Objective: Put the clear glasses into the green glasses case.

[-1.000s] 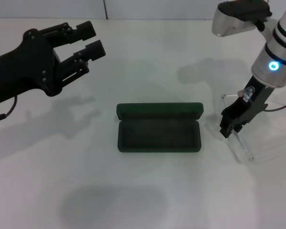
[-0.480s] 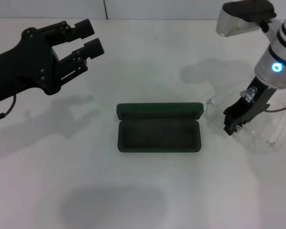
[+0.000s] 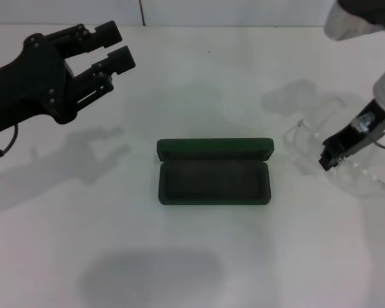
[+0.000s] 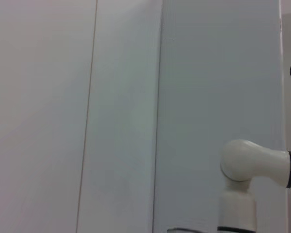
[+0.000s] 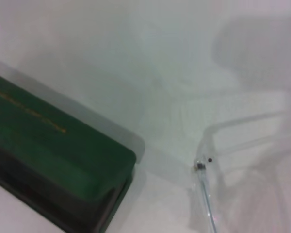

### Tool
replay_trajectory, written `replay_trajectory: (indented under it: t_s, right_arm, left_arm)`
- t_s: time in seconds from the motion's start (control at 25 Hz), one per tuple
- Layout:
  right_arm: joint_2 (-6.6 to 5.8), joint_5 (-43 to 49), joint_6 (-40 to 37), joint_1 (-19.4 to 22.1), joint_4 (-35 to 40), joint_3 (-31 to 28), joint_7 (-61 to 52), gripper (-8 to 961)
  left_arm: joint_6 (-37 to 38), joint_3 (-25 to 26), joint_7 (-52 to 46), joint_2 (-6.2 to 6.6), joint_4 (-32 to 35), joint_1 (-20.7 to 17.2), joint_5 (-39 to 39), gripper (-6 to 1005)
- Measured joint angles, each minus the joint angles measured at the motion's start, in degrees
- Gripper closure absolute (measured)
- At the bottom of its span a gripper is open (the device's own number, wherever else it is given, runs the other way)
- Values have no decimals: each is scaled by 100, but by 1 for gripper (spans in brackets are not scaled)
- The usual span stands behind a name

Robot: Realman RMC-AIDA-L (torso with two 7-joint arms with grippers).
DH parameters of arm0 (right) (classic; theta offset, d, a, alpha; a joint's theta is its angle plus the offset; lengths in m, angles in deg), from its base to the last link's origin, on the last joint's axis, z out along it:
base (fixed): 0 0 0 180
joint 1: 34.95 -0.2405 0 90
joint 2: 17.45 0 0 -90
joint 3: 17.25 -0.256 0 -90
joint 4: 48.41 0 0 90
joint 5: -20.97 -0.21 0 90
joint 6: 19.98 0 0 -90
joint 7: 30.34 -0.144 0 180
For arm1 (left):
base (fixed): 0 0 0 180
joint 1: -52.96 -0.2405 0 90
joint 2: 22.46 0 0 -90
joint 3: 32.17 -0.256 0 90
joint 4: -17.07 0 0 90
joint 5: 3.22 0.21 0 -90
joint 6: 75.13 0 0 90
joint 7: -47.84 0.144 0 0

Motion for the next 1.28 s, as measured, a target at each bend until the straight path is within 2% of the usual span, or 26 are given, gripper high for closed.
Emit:
replay_trajectory:
  t_s: [0.24,0.36,0.44,0.48,0.56,0.64,0.84,1.08,1.28]
  right_arm:
    - [-73,-746,-526,901,1655,-117,209,835]
    - [-77,-1399,-722,1495,2644,-413,808,836]
    - [-72,-1622,-754,1641,2804,-466,997,836]
    - [-52,-2547,-785,2215,3378,-589,1849,836]
    - [-29,-3132,-678,2548,3585,-590,2512,837]
    - [-6,-3847,-438,2925,3623,-502,3460,837]
    - [-16,-4698,3,3294,3025,-86,5275,836]
    - [-16,-4950,403,3058,2127,504,6518,836]
    - [-13,-5204,661,2923,2049,902,7047,836]
  left_arm:
    - [134,4,-144,2,-9,-38,-154,649]
    - [136,18,-257,7,-15,-48,-295,650]
    - [137,17,-346,8,-18,-58,-378,650]
    - [138,18,-393,9,-18,-70,-425,651]
    - [138,18,-491,8,-18,-102,-520,652]
    - [138,16,-595,-2,-18,-127,-589,652]
    - [139,-122,-823,-14,-172,32,-667,654]
    - [296,-314,-842,-7,-796,601,-634,656]
    - [375,-434,-844,-9,-1086,908,-625,658]
